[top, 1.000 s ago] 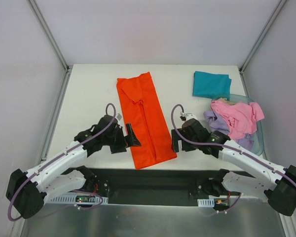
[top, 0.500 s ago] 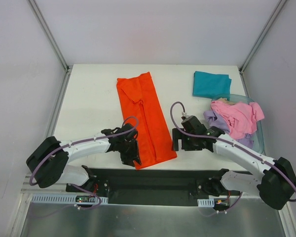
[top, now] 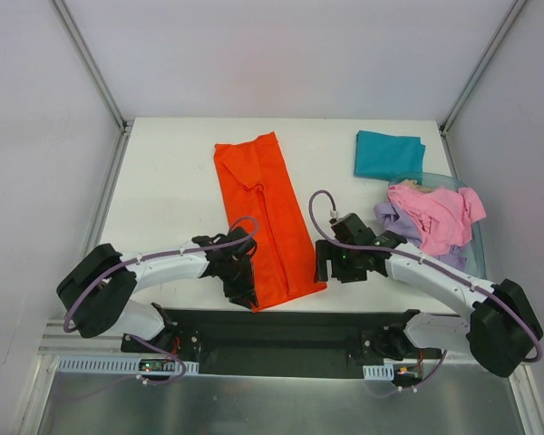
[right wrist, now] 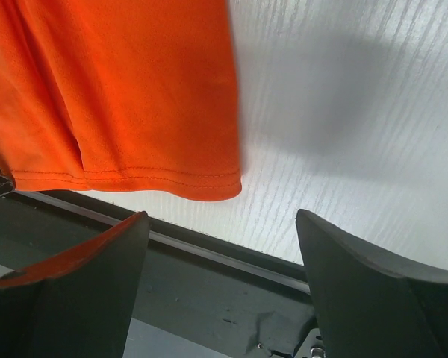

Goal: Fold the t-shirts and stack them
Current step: Grab the bottom of the folded rectangular tshirt with both arms

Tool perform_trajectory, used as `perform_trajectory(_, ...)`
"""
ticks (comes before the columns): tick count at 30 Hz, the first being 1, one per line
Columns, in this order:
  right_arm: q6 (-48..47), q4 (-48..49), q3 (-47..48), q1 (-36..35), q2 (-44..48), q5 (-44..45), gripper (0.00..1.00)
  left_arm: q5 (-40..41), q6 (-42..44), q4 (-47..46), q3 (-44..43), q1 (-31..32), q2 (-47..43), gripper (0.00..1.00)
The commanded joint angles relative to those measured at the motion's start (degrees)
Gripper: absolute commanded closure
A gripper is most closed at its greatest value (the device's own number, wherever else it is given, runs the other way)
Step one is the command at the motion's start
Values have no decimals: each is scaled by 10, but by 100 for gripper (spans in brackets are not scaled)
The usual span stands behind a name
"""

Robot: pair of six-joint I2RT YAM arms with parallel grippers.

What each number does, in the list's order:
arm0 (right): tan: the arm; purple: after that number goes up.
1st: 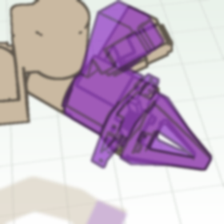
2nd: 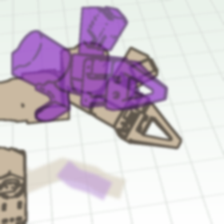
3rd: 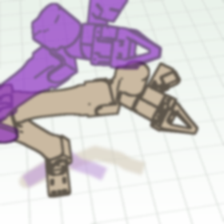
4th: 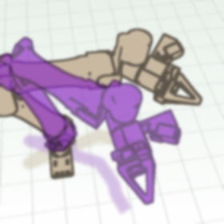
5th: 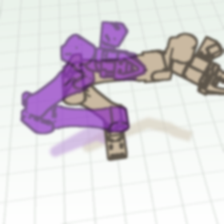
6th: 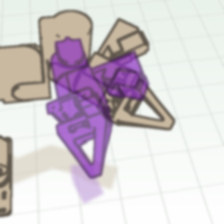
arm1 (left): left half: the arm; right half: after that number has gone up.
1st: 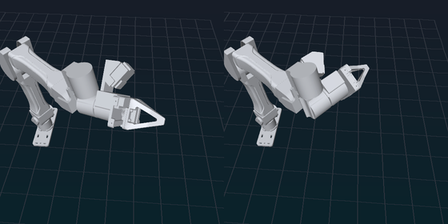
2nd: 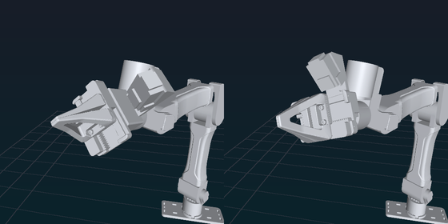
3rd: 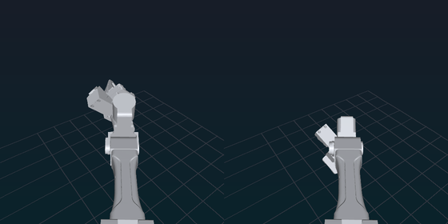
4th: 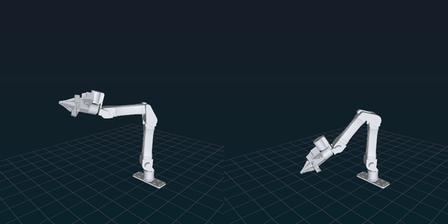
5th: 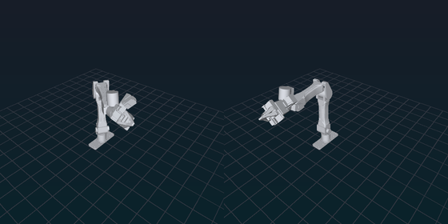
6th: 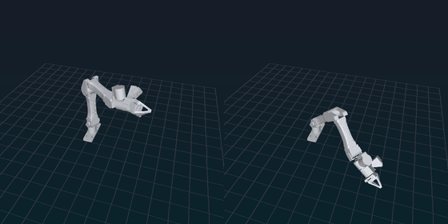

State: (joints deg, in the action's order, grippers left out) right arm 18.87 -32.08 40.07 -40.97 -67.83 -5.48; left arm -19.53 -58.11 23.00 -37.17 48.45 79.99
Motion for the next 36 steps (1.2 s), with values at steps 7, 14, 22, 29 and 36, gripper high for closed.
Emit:
perform_trajectory(7, -2, 10, -10, 8, -34, -25, 28, -12, -6, 19, -25, 9, 28, 100)
perform_trajectory(14, -22, 40, -3, 11, -74, -26, 50, 1, -9, 26, -27, 9, 15, 100)
perform_trajectory(22, -45, 60, 5, 12, -121, -82, 89, 5, -14, 35, -27, 10, -1, 100)
perform_trajectory(29, -16, 48, -49, 1, -35, -166, 99, -3, -30, 64, -4, 13, -75, 100)
perform_trajectory(36, -30, 9, 0, -12, 20, -169, 99, 3, -19, 68, -11, 10, -145, 100)
